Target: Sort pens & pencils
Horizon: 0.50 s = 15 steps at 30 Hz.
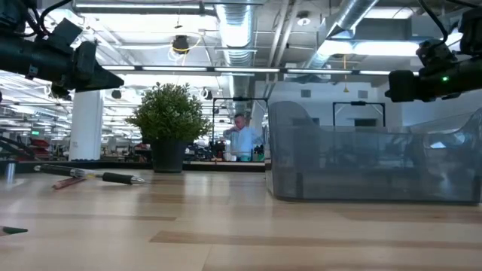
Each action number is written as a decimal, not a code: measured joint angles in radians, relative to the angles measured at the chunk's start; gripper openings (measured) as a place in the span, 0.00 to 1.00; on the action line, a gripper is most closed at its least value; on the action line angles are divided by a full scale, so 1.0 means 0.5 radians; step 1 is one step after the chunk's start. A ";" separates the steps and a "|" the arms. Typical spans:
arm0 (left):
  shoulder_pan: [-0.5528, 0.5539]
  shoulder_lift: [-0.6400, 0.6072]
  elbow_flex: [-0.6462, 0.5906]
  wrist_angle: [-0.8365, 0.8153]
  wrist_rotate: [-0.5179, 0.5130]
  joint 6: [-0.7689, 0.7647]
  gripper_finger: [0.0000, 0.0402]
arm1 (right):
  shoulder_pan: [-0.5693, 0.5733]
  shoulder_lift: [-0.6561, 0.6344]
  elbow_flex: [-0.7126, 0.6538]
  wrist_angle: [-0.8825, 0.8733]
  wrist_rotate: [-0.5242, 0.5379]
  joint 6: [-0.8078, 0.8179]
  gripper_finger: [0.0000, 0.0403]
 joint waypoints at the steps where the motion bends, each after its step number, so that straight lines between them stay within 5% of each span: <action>1: -0.001 0.000 0.000 0.000 0.000 0.000 0.23 | 0.000 0.000 0.000 0.001 -0.001 0.000 0.34; 15: 0.000 0.000 0.000 0.000 0.000 0.000 0.23 | 0.001 0.000 0.000 0.004 -0.004 0.148 0.34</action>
